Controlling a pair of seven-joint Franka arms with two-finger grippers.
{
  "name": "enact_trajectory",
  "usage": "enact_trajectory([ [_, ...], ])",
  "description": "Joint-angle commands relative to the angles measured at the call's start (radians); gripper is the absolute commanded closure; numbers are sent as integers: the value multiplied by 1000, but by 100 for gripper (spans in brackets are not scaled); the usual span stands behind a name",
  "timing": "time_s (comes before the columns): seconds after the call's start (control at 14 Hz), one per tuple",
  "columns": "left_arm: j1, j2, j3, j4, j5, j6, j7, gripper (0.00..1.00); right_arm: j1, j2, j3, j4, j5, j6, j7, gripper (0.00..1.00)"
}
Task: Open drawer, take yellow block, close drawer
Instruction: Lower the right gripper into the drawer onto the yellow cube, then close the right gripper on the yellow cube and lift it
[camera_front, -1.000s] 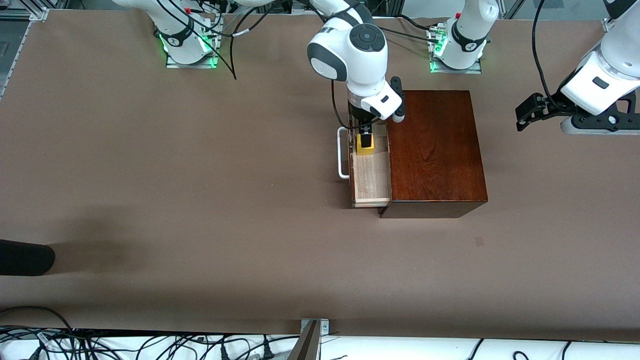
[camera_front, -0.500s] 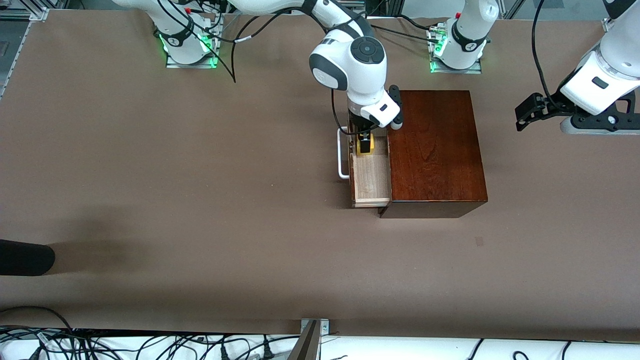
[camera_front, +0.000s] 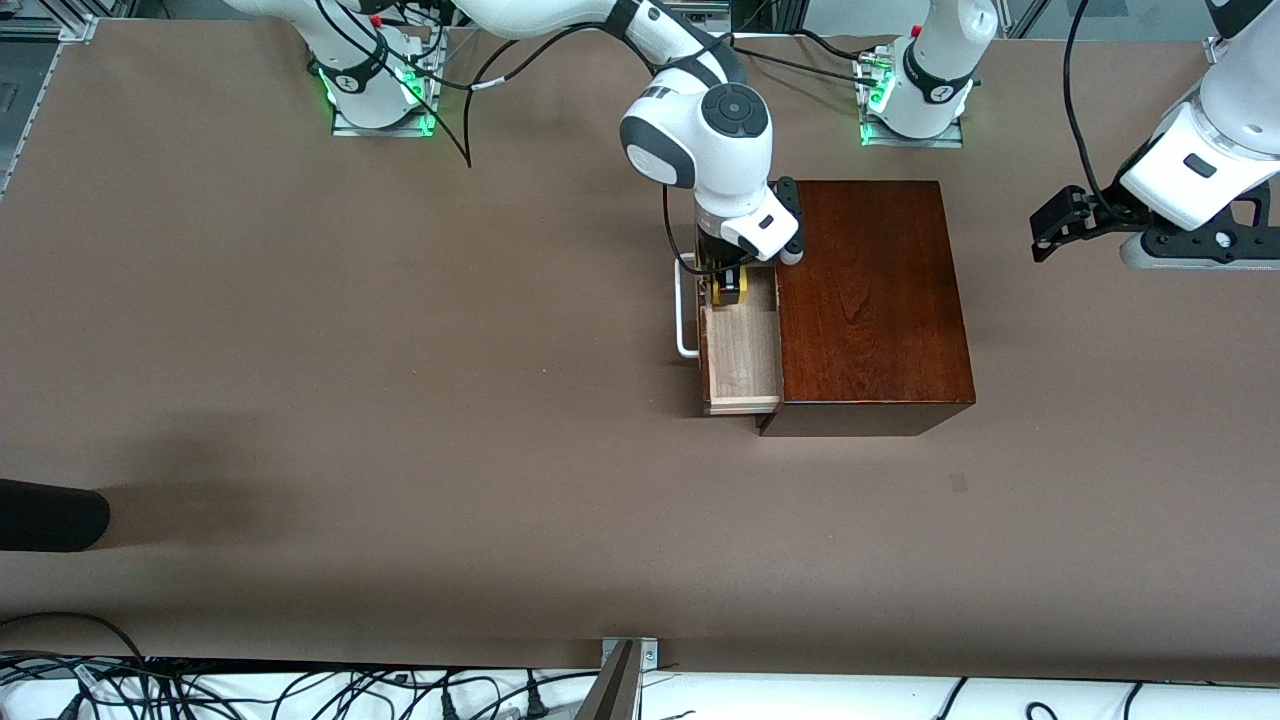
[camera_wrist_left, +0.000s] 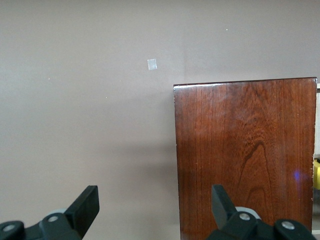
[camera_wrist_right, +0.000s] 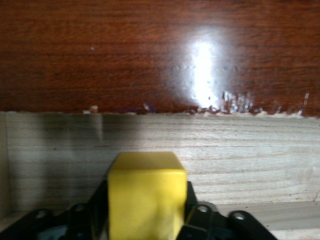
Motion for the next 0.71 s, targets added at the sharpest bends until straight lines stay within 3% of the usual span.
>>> enact_trajectory([
  [0.0,-5,-6,6,5,-27,-16,18,0,6,14,-9,40,-12,-15,-9,100],
  [0.36,-5,-4,5,5,-27,-17,18,0,4,-1,-9,132,-11,-116,-9,100],
  [0.64,-6,-4,5,5,-27,-17,18,0,-31,-100,-15,186,-3,-234,0,100],
])
